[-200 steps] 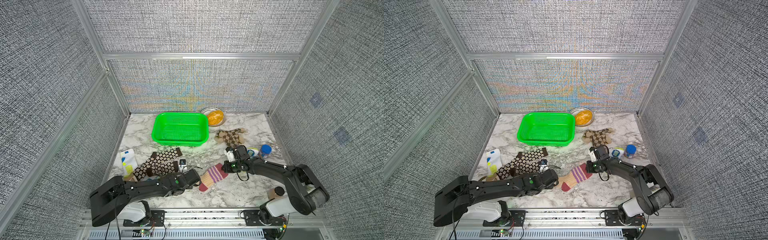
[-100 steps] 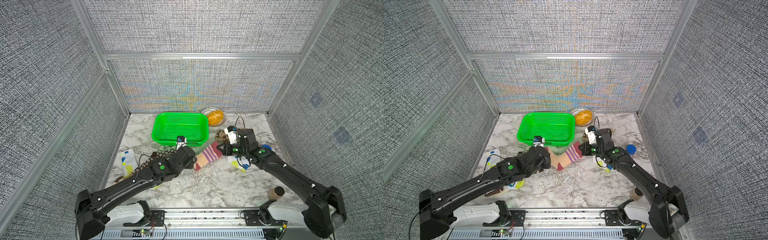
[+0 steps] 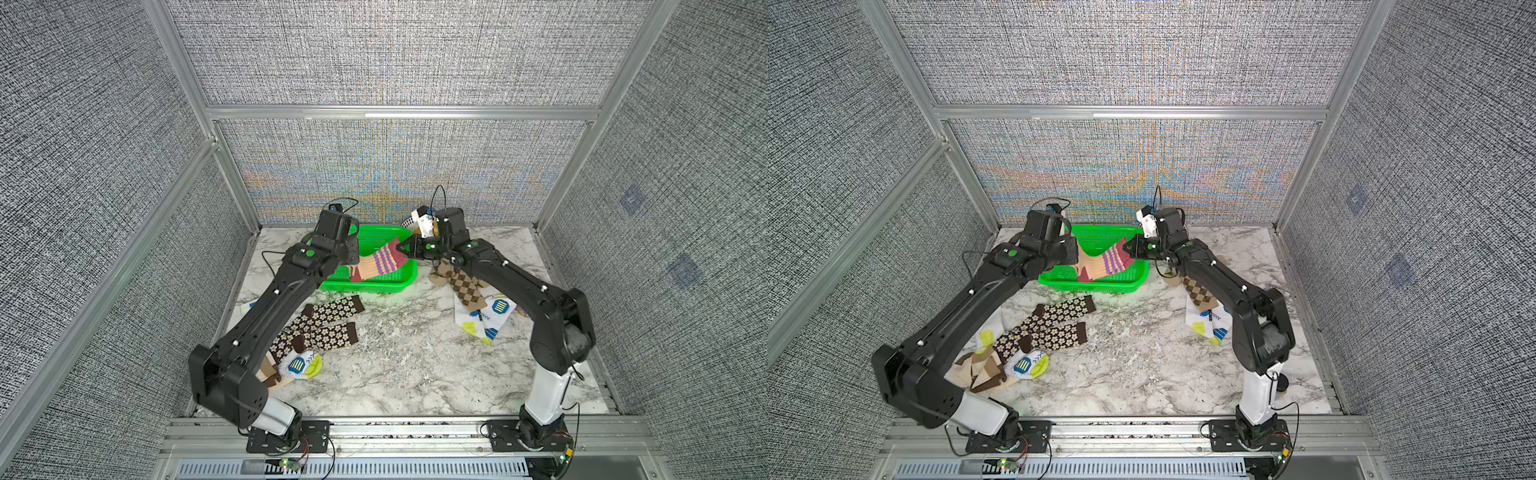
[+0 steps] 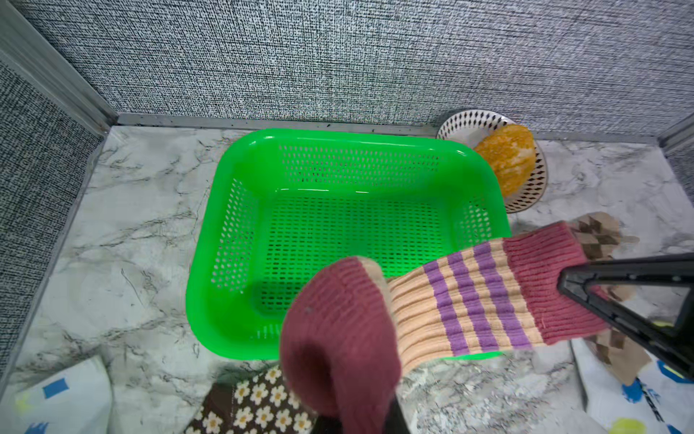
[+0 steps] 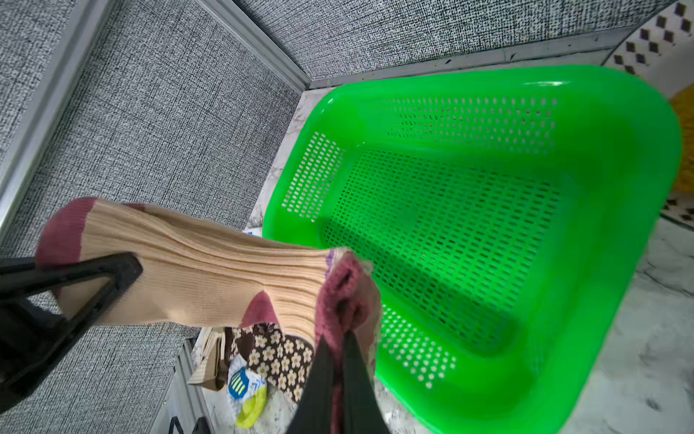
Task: Place the socks together as a pair
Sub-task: Place a pair of socks in the bin.
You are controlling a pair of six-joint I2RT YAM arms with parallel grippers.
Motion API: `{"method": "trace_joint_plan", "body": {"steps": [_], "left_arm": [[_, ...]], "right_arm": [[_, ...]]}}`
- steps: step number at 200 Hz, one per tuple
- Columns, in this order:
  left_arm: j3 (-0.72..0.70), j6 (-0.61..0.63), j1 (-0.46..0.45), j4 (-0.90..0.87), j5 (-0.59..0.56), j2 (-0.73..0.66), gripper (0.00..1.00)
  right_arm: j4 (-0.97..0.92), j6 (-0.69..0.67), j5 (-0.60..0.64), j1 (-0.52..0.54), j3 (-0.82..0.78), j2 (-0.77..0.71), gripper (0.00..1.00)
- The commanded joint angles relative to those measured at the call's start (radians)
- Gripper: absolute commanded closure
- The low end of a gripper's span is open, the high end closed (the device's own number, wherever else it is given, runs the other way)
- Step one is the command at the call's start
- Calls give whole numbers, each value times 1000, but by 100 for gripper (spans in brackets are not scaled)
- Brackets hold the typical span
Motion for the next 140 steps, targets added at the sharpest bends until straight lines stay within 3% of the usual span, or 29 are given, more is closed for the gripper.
{"method": "trace_joint_plan", "body": {"steps": [1,76,121,135,140], "left_arm": [[58,99,45,56,49,92,93],[193,157,134,126,61,418,93],[255,183,151,77,13,548,93],[262,183,153,80,-1,561,87],[267,181,152,76,-1,564,85]], "right_arm": [[5,47,29,-1,86,95,100],[-162,11,197,-27,467,435,100],[-217,-35,246,-40,476,473,100],[-234,-45,261,-43,475,477,100],[-237,-47,258,-44,475,476,95]]}}
